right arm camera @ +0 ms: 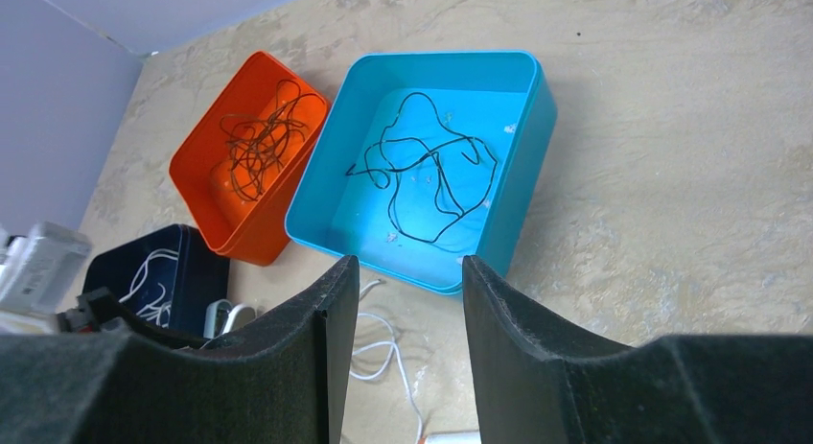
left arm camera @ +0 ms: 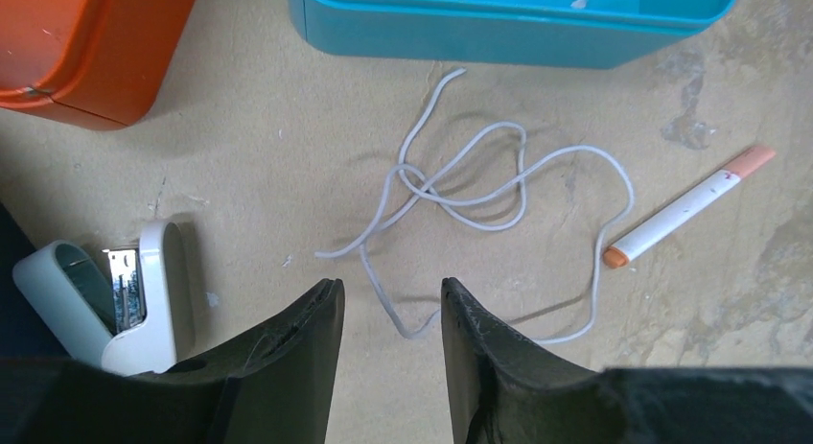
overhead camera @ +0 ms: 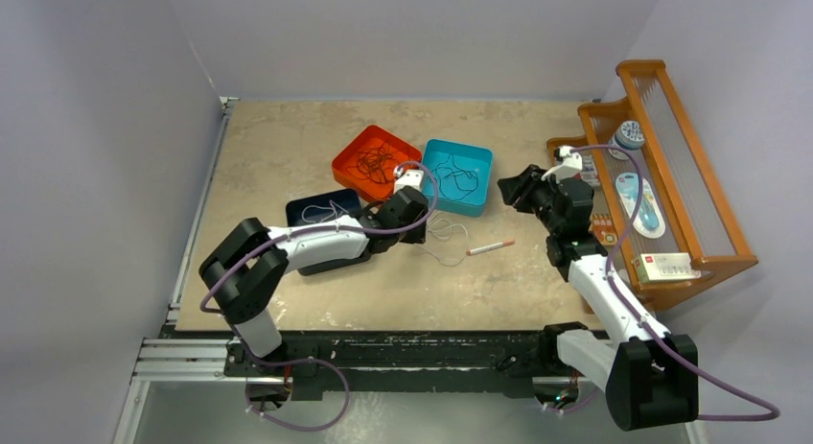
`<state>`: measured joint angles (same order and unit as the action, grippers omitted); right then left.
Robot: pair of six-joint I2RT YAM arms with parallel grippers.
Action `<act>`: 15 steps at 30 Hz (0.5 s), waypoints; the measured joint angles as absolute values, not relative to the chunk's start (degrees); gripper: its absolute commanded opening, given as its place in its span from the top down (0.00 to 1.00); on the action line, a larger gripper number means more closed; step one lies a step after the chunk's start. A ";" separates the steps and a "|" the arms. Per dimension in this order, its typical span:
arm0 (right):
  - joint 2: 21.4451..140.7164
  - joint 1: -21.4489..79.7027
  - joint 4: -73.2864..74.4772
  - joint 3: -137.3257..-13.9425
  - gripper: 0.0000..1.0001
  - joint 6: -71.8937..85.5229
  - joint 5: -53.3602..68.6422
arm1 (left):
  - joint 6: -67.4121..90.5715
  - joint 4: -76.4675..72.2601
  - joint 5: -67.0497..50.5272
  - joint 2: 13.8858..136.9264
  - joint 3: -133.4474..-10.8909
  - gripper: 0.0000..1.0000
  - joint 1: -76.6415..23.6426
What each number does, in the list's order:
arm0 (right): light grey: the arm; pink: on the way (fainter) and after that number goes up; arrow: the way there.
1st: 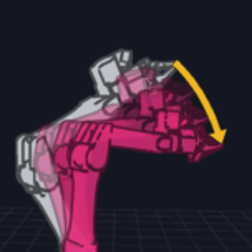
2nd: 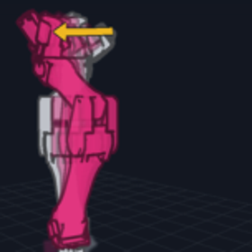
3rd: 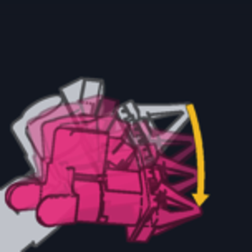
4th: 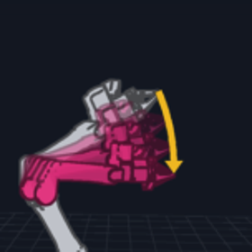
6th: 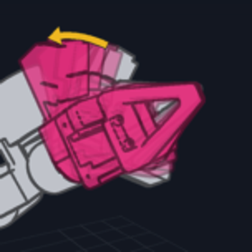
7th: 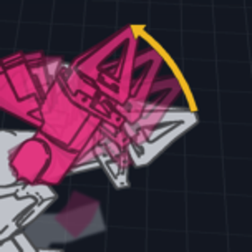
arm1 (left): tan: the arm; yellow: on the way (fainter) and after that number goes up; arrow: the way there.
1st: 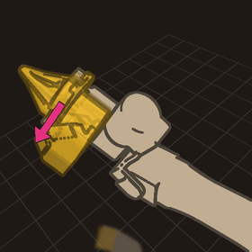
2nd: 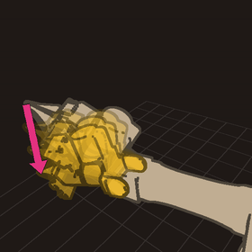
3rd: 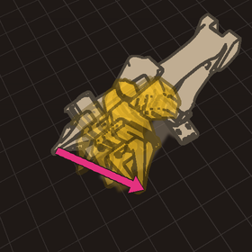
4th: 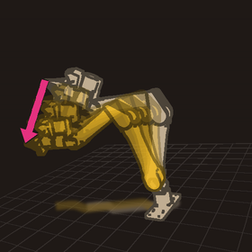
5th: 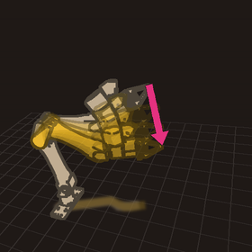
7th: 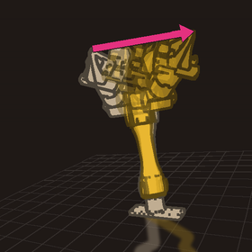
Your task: Untangle the cables
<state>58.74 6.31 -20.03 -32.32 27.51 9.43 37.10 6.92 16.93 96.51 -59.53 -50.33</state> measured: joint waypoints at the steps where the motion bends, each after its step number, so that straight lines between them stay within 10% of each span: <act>1: 58.74 6.31 -20.01 -32.32 0.53 27.49 9.65 | 37.17 6.92 16.82 97.01 -59.53 0.60 -50.33; 15: 58.78 6.31 -20.03 -32.32 0.53 27.49 10.09 | 37.47 6.52 16.23 100.86 -59.79 0.74 -50.33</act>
<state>58.78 6.31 -20.03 -32.32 27.49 10.09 37.47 6.52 16.23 100.86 -59.79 -50.33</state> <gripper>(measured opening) 0.467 0.300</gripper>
